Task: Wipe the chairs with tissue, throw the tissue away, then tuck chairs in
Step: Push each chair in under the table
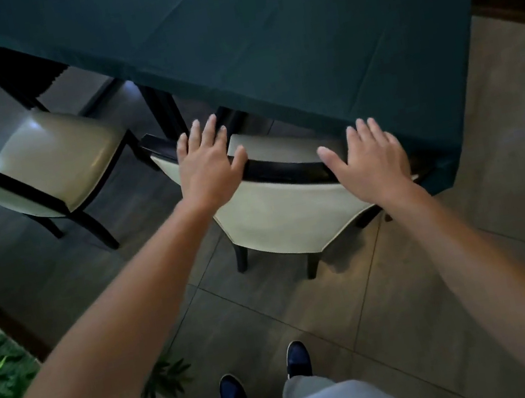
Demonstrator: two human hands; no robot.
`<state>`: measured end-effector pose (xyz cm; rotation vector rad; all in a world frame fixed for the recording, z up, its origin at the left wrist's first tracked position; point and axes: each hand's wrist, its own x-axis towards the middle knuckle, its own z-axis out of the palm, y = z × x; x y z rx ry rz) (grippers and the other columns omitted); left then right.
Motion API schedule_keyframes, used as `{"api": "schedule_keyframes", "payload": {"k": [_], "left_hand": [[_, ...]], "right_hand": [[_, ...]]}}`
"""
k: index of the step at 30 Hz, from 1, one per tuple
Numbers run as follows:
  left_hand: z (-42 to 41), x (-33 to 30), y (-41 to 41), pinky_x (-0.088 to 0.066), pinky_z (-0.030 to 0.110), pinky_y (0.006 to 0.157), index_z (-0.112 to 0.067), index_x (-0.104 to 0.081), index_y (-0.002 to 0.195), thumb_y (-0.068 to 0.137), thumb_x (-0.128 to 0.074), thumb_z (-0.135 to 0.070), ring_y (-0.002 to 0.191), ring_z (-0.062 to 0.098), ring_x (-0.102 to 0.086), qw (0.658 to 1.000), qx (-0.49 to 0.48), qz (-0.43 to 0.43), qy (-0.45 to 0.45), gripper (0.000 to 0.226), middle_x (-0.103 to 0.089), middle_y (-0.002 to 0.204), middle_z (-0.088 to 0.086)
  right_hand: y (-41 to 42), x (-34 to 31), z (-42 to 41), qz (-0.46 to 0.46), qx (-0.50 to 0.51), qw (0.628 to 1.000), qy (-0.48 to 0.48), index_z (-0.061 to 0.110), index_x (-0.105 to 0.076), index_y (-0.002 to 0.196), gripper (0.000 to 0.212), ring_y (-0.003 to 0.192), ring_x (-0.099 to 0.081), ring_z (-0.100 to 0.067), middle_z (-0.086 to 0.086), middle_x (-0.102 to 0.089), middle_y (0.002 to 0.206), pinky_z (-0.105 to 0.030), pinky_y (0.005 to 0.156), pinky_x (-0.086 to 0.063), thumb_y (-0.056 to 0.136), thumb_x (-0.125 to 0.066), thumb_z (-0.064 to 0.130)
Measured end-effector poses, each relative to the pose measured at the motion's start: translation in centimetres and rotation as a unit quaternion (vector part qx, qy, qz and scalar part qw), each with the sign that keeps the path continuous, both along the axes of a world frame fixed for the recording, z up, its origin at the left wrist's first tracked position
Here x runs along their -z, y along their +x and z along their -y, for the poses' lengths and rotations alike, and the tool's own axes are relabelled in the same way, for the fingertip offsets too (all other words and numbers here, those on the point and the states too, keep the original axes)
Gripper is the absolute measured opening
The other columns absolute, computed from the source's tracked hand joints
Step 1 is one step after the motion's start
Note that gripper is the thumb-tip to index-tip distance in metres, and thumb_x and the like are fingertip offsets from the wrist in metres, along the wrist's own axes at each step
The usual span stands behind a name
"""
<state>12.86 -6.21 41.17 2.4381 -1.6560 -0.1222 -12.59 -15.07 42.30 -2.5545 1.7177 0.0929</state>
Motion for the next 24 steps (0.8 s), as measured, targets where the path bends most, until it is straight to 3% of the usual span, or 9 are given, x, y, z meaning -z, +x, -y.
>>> {"api": "schedule_keyframes", "payload": {"k": [3, 6, 8, 10, 12, 14, 17, 19, 24], "left_hand": [[-1.5, 0.5, -0.6, -0.002, 0.045, 0.128, -0.015, -0.034, 0.158, 0.105, -0.025, -0.057, 0.158, 0.024, -0.008, 1.000, -0.005, 0.001, 0.002, 0.068, -0.015, 0.171, 0.003], [-3.2, 0.5, 0.2, -0.001, 0.044, 0.129, -0.015, -0.029, 0.160, 0.105, -0.020, -0.060, 0.158, 0.021, -0.006, 1.000, 0.000, 0.013, 0.022, 0.071, -0.013, 0.171, 0.002], [-3.7, 0.7, 0.2, -0.002, 0.044, 0.129, -0.016, -0.028, 0.161, 0.105, -0.018, -0.060, 0.158, 0.020, -0.007, 0.999, 0.012, 0.022, 0.026, 0.071, -0.015, 0.171, 0.000], [-3.3, 0.8, 0.4, -0.003, 0.044, 0.129, -0.017, -0.030, 0.160, 0.106, -0.017, -0.059, 0.158, 0.018, -0.006, 0.999, 0.022, 0.028, 0.031, 0.070, -0.016, 0.170, -0.004], [-2.2, 0.7, 1.1, -0.002, 0.045, 0.129, -0.016, -0.035, 0.158, 0.106, -0.016, -0.058, 0.159, 0.018, -0.003, 0.997, 0.051, 0.055, 0.022, 0.069, -0.019, 0.169, -0.005], [-1.0, 0.9, 2.5, -0.005, 0.051, 0.128, -0.012, -0.049, 0.150, 0.108, -0.019, -0.052, 0.159, 0.022, -0.005, 0.984, 0.123, 0.122, -0.042, 0.065, -0.032, 0.165, -0.001], [0.2, 2.5, 4.2, -0.021, 0.062, 0.123, -0.012, -0.067, 0.134, 0.105, -0.034, -0.036, 0.154, 0.031, -0.026, 0.951, 0.182, 0.159, -0.193, 0.050, -0.051, 0.153, 0.005], [1.0, 3.6, 4.6, -0.028, 0.063, 0.119, -0.012, -0.069, 0.131, 0.101, -0.039, -0.031, 0.151, 0.033, -0.034, 0.937, 0.183, 0.156, -0.253, 0.046, -0.053, 0.151, 0.006], [3.9, 3.7, 8.9, -0.030, 0.062, 0.118, -0.010, -0.062, 0.139, 0.101, -0.037, -0.032, 0.150, 0.034, -0.036, 0.923, 0.228, 0.142, -0.276, 0.051, -0.050, 0.153, 0.011]], "right_hand": [[-1.0, 0.3, -1.5, -0.002, -0.019, 1.000, -0.005, 0.006, -0.051, 0.146, 0.105, 0.150, -0.034, -0.029, -0.013, -0.045, 0.157, -0.046, 0.118, -0.031, 0.091, 0.002, 0.078], [-0.3, 0.7, -2.7, -0.019, -0.045, 0.998, -0.032, 0.010, -0.072, 0.113, 0.097, 0.116, -0.061, -0.027, -0.008, -0.070, 0.117, -0.043, 0.097, -0.045, 0.095, 0.000, 0.073], [-0.3, 0.6, -3.3, -0.022, -0.050, 0.997, -0.048, 0.012, -0.073, 0.090, 0.091, 0.090, -0.063, -0.024, -0.004, -0.069, 0.088, -0.040, 0.082, -0.045, 0.098, -0.004, 0.071], [-0.4, 0.8, -2.9, -0.015, -0.053, 0.997, -0.053, 0.013, -0.072, 0.081, 0.088, 0.082, -0.062, -0.023, -0.002, -0.066, 0.079, -0.038, 0.077, -0.045, 0.099, -0.007, 0.070], [-0.2, 1.0, -1.7, 0.002, -0.058, 0.996, -0.065, 0.013, -0.075, 0.090, 0.088, 0.090, -0.065, -0.023, -0.002, -0.070, 0.088, -0.039, 0.079, -0.048, 0.099, -0.008, 0.070], [0.2, 1.4, -0.5, 0.043, -0.053, 0.994, -0.082, 0.014, -0.074, 0.117, 0.081, 0.118, -0.063, -0.025, -0.008, -0.071, 0.123, -0.041, 0.091, -0.051, 0.100, -0.016, 0.068], [0.2, 2.0, -0.2, 0.115, -0.027, 0.982, -0.147, 0.009, -0.051, 0.149, 0.069, 0.149, -0.037, -0.027, -0.013, -0.038, 0.162, -0.045, 0.110, -0.043, 0.103, -0.033, 0.057], [0.3, 2.4, 0.1, 0.126, -0.010, 0.975, -0.180, 0.006, -0.040, 0.155, 0.071, 0.155, -0.025, -0.027, -0.014, -0.026, 0.167, -0.045, 0.119, -0.035, 0.103, -0.034, 0.054], [3.8, 2.6, 0.6, 0.127, 0.008, 0.973, -0.195, 0.003, -0.033, 0.157, 0.074, 0.157, -0.020, -0.029, -0.016, -0.023, 0.168, -0.047, 0.123, -0.028, 0.103, -0.033, 0.053]]}}
